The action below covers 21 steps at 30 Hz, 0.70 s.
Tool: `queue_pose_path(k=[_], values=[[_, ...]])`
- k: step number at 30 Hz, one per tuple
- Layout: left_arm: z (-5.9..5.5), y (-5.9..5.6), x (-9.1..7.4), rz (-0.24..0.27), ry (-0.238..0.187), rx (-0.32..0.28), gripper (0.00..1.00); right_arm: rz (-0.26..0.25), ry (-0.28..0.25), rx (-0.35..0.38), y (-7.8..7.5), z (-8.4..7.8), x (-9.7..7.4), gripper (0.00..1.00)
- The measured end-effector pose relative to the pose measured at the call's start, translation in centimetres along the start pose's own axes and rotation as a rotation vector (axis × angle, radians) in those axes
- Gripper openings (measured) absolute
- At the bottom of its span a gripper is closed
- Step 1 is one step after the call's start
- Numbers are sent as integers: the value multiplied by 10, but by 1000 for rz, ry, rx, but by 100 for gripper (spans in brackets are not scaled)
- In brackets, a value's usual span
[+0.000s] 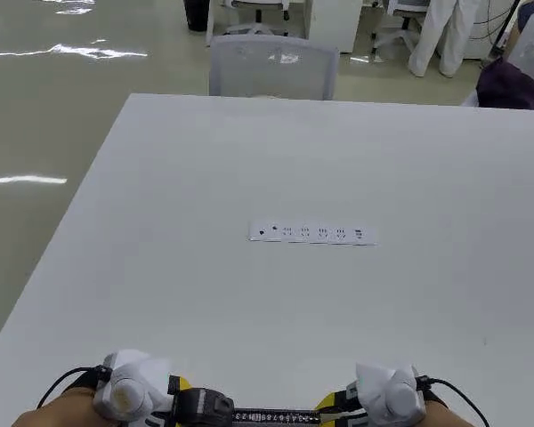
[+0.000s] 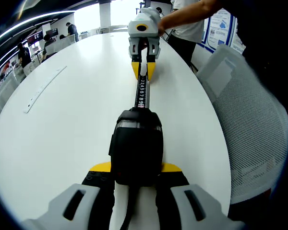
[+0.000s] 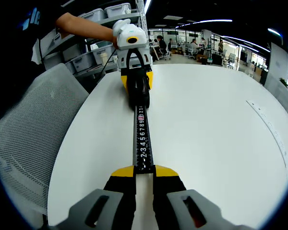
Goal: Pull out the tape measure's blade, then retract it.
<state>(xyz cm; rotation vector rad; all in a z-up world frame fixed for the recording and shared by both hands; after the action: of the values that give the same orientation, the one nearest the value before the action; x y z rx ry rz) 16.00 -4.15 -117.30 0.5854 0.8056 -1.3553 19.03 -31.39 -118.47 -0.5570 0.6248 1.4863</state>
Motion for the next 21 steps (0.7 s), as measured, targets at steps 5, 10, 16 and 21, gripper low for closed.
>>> queue_pose_path(k=[5,10,16,21], values=[[1,-1,0,1,1,0,29,5,-3,6,0,-2,-2,10],[1,-1,0,-1,2,0,29,4,-2,5,0,-3,-5,10],[1,0,0,-3,0,1,29,4,5,8,0,-8,-7,10],[1,0,0,-4,-1,1,29,5,7,12,-1,-10,-10,10]])
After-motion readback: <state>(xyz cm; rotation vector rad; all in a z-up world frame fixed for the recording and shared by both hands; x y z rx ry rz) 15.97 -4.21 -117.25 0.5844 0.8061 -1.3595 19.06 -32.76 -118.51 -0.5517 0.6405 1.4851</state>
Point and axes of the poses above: the centre of the closed fingertips' face, and the gripper's own axes: x roughly forward along the fingers, y roughly to its left, z roughly out of its top, the point moved 7 cm from there along -x, roughly backward along the fingers, and after that the axes turned 5 degrees about -z, right-handed, at the moved point
